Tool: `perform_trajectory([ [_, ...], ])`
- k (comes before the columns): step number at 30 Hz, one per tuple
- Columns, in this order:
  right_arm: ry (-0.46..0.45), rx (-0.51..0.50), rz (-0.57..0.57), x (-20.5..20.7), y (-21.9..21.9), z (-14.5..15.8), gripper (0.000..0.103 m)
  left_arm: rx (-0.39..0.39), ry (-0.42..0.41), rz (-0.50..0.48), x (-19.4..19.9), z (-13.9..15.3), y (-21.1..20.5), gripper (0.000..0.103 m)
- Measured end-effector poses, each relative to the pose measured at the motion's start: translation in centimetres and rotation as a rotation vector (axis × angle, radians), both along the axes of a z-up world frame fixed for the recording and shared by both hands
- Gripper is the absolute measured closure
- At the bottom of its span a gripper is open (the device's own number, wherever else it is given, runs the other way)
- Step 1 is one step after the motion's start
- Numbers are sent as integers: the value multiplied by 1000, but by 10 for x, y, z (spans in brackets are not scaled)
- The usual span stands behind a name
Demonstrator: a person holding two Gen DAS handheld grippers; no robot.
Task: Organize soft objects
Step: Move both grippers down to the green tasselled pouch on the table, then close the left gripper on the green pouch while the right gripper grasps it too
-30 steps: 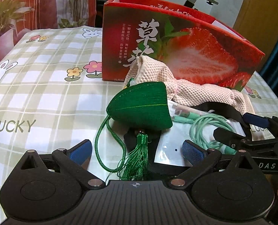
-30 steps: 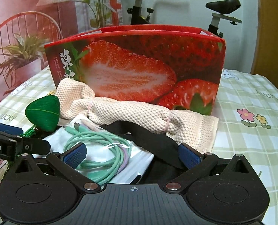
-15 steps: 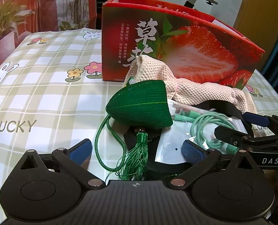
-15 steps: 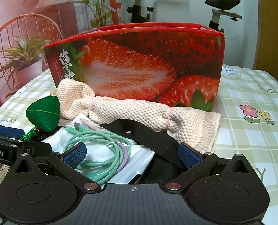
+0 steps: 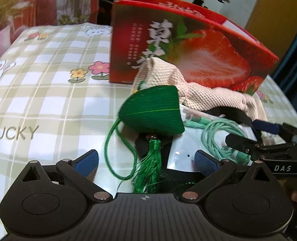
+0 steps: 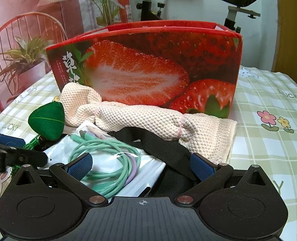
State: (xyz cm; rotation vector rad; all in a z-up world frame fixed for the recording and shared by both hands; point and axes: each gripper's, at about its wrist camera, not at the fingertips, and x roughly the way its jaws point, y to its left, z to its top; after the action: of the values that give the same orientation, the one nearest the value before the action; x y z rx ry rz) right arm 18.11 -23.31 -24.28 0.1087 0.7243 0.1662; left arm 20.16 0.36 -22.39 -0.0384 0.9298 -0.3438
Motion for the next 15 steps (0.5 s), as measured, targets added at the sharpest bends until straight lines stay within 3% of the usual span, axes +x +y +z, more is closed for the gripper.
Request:
perform_trajectory([
  [2, 10, 7, 2, 1, -1, 5, 1, -40, -5, 19, -2, 6, 11, 9],
  [9, -45, 14, 56, 3, 7, 29, 18, -116, -91, 27, -4, 41, 41, 24],
  [11, -65, 7, 90, 6, 14, 36, 23, -142, -93, 14, 4, 46, 45, 28],
  [15, -65, -7, 190, 19, 37, 44, 36, -216, -63, 3, 22, 45, 45, 45],
])
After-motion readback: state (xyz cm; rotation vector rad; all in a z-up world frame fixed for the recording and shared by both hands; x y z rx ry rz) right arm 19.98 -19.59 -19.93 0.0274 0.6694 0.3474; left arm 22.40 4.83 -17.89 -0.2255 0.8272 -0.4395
